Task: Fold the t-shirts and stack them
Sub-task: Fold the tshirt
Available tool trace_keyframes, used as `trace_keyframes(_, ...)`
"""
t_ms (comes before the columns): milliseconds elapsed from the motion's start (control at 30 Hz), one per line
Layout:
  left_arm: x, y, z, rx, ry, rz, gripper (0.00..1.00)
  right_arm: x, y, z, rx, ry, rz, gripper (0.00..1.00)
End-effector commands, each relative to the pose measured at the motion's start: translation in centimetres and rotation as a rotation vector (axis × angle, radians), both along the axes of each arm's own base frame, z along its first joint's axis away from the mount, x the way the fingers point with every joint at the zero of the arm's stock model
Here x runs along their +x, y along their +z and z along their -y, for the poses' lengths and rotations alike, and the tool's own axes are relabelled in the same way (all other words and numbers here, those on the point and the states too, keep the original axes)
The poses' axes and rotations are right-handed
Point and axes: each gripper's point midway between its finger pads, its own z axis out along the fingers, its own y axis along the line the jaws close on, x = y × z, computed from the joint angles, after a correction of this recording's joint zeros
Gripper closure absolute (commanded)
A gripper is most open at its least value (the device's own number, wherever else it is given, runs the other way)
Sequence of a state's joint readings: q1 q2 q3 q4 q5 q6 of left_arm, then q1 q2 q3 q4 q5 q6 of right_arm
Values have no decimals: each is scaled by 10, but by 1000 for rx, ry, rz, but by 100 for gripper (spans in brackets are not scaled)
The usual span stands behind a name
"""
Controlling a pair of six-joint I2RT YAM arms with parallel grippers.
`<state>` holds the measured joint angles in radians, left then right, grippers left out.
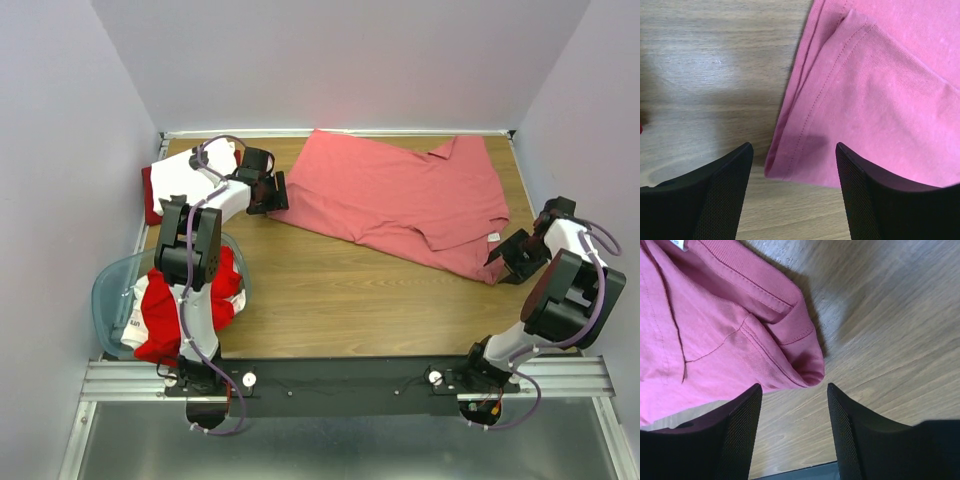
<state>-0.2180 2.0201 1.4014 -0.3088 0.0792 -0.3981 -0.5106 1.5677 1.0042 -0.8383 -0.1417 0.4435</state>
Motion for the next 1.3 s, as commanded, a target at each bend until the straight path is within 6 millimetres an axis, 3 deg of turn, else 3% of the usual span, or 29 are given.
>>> trace_keyframes(0, -6, -14, 0, -15, 7, -46, 27, 3, -4, -2, 25, 17, 17, 40)
trace_keyframes(300, -20, -27, -3, -9, 10, -83, 29, -18, -29, -6, 28, 28, -60, 46)
trace_keyframes(700, -33, -31, -16, 56, 27, -103, 29, -1, -47, 1, 28, 24, -38, 54)
trace_keyframes(867, -40, -34, -13, 36, 15, -122, 31, 2, -47, 6, 10, 24, -44, 68)
trace_keyframes(1067, -46, -37, -13, 25, 20, -130, 52, 4, -48, 9, 2, 23, -45, 87)
trace_keyframes(1133, -46, -39, -11, 18, 15, -133, 63, 4, -48, 9, 1, 26, -45, 90)
trace_keyframes(1167, -46, -41, -10, 12, 11, -137, 75, 4, -48, 9, 1, 24, -47, 93)
trace_keyframes(1267, -46, -41, -4, -19, 0, -139, 91, 6, -47, 12, -9, 25, -42, 98)
